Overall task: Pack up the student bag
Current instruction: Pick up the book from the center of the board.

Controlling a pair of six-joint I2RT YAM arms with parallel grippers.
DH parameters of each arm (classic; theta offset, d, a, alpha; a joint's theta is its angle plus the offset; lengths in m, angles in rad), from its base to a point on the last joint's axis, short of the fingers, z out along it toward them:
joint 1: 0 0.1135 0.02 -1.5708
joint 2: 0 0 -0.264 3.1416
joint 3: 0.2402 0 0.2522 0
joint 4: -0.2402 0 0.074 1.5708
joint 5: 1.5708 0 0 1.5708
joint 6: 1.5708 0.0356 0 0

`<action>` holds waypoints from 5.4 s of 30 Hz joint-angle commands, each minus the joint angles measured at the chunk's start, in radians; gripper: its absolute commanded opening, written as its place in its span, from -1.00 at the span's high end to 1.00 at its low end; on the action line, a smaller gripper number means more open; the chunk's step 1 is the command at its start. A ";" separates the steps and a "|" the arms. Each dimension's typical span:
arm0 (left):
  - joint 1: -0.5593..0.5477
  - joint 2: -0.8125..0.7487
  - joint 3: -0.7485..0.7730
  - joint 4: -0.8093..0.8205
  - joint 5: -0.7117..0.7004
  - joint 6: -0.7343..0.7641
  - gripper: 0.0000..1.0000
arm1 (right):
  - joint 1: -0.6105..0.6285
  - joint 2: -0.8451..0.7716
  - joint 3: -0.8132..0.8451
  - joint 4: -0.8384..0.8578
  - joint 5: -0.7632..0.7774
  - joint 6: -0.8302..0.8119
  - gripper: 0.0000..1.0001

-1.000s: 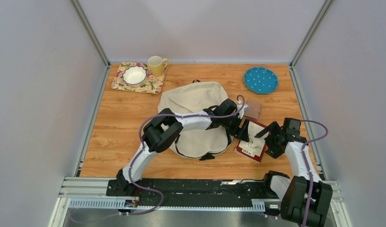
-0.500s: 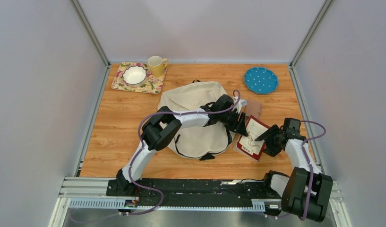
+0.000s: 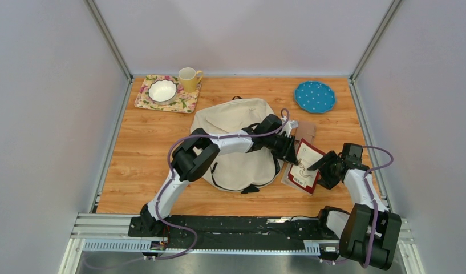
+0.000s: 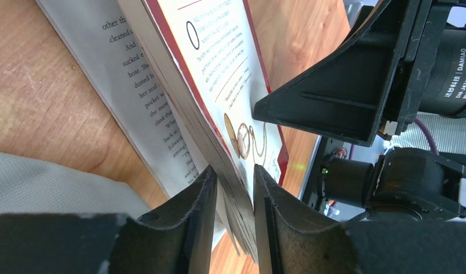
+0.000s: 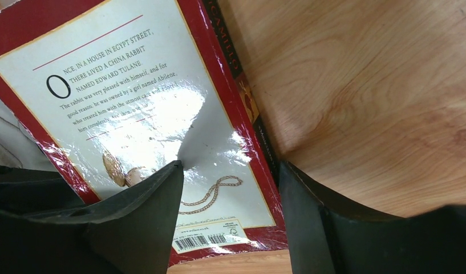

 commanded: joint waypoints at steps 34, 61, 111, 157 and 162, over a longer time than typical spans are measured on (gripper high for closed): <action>0.035 -0.384 -0.163 0.178 0.018 -0.010 1.00 | 0.001 -0.401 0.307 -0.306 0.059 -0.067 -0.72; 0.185 -1.143 -0.746 0.041 -0.375 0.188 1.00 | 0.258 -0.363 0.326 0.107 -0.515 -0.098 -0.84; 0.205 -1.605 -1.120 0.197 -0.094 -0.044 1.00 | 0.926 -0.121 0.262 0.596 -0.272 0.078 -0.23; 0.259 -1.323 -1.166 0.785 0.246 -0.323 0.38 | 0.923 -0.222 0.274 0.632 -0.684 -0.012 1.00; 0.260 -1.387 -1.157 0.581 0.165 -0.222 1.00 | 0.923 -0.178 0.335 0.486 -0.618 -0.105 1.00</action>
